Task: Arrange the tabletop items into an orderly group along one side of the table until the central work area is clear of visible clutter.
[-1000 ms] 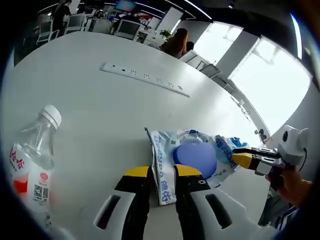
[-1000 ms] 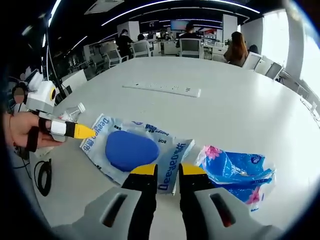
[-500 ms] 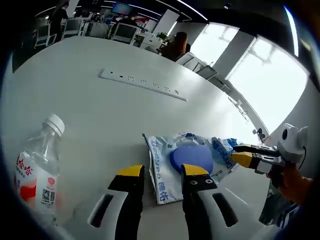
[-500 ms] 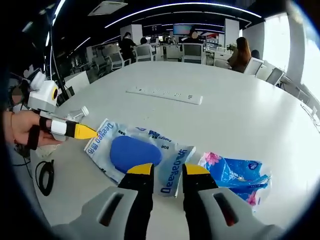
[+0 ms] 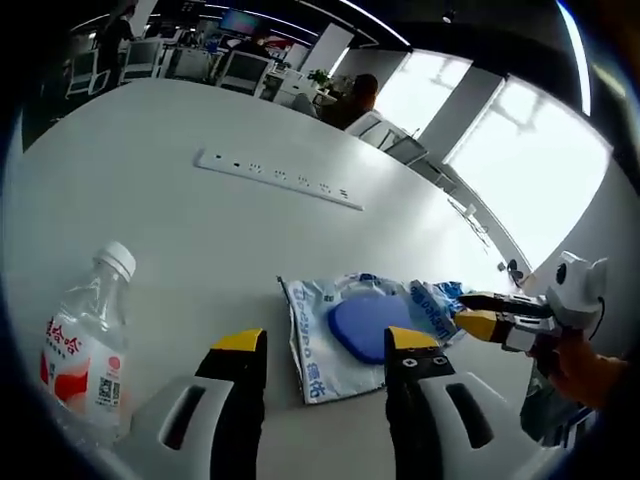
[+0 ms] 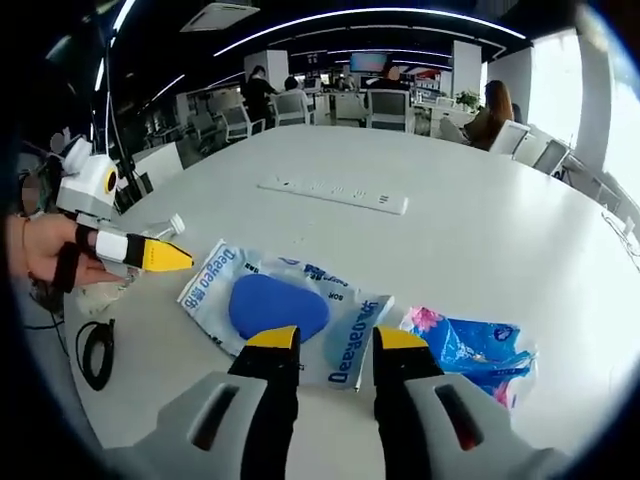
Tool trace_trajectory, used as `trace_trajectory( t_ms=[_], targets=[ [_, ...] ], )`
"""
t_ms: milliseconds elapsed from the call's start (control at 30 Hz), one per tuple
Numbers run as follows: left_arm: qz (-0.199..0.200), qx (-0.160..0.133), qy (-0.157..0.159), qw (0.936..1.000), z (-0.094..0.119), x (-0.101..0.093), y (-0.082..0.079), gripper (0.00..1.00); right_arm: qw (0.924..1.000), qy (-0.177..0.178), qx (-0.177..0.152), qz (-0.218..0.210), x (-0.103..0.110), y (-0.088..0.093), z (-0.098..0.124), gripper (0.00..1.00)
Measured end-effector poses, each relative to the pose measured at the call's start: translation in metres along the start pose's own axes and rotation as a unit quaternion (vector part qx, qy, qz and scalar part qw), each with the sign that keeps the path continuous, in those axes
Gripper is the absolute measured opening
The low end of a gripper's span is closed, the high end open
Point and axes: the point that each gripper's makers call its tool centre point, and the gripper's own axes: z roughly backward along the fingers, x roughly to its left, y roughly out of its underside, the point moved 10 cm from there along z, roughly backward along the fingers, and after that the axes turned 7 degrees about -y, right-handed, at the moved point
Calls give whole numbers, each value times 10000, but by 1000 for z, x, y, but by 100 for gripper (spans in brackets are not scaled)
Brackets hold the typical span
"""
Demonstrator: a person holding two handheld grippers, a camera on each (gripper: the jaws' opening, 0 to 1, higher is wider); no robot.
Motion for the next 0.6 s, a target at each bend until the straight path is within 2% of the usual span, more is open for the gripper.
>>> trace_trajectory(
  t_ms=[233, 600],
  targets=[
    [-59, -43, 18, 10000, 11, -1, -3, 54, 10000, -47, 24, -3, 2, -2, 5, 34],
    [-131, -158, 0, 9998, 36, 0, -8, 62, 9999, -156, 35, 44, 14, -4, 16, 36]
  ],
)
